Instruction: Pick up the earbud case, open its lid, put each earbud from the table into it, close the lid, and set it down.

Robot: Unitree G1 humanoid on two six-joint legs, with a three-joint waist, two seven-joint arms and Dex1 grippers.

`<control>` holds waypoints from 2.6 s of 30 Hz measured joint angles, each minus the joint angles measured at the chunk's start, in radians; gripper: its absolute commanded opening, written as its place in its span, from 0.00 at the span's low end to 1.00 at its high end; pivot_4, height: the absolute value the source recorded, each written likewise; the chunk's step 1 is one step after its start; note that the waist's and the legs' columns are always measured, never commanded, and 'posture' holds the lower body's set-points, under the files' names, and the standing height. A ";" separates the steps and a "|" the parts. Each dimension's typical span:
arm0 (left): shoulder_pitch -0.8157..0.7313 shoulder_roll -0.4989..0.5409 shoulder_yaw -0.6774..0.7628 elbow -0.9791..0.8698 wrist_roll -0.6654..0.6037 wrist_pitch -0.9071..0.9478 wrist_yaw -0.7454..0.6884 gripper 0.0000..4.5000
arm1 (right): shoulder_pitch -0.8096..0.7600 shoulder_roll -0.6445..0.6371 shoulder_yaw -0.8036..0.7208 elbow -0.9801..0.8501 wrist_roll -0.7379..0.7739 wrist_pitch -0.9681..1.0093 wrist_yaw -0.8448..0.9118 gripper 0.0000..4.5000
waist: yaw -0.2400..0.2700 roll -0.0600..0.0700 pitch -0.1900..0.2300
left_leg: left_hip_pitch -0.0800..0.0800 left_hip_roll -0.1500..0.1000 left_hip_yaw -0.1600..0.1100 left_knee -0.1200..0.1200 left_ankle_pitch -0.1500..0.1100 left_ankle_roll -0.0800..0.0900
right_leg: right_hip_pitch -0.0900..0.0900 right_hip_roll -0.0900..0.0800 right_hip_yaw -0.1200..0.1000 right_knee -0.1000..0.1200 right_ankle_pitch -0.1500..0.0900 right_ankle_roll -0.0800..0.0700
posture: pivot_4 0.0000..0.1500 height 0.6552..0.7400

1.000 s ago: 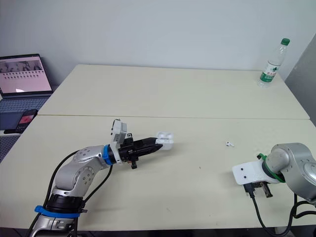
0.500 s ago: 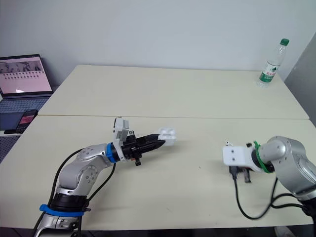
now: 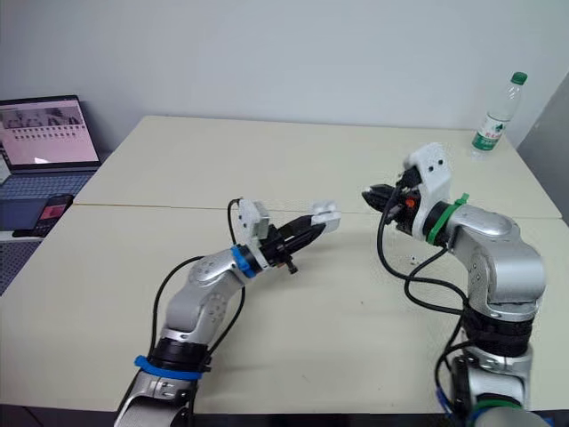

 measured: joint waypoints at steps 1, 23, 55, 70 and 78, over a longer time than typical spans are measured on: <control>-0.008 -0.014 -0.008 0.013 0.012 -0.020 0.010 0.19 | -0.011 0.042 -0.032 -0.003 0.021 0.038 -0.036 0.09 | 0.000 0.000 0.000 | 0.000 0.000 0.000 0.000 0.000 0.000 | 0.000 0.000 0.000 0.000 0.000 0.000 | 1.00 0.95; -0.062 -0.129 -0.008 0.136 0.057 -0.158 0.095 0.19 | -0.021 0.330 -0.121 -0.090 0.216 0.157 -0.398 0.09 | -0.004 0.001 0.000 | 0.000 0.000 0.000 -0.001 0.000 0.000 | -0.001 0.001 -0.001 -0.001 0.000 0.000 | 1.00 0.95; -0.035 -0.134 0.001 0.088 -0.024 -0.108 0.078 0.19 | 0.036 0.229 -0.032 -0.047 0.356 0.004 -0.486 0.87 | -0.005 0.001 0.000 | -0.002 0.000 0.000 -0.002 0.000 0.000 | -0.002 0.001 -0.001 -0.003 0.000 0.001 | 1.00 0.95; -0.001 0.017 0.051 0.090 -0.021 -0.114 0.022 0.19 | 0.146 -0.525 0.256 0.197 0.239 -0.154 -0.120 0.99 | -0.004 0.000 0.000 | -0.002 0.000 0.003 -0.006 0.000 0.001 | -0.004 0.001 0.000 -0.005 -0.001 0.002 | 1.00 0.95; 0.063 0.092 0.056 0.071 -0.028 -0.104 -0.045 0.19 | 0.137 -0.724 0.553 0.325 0.078 -0.245 0.109 0.99 | -0.007 0.000 0.001 | -0.003 0.001 0.005 -0.007 0.000 0.001 | -0.007 0.001 0.001 -0.004 -0.001 0.002 | 1.00 0.95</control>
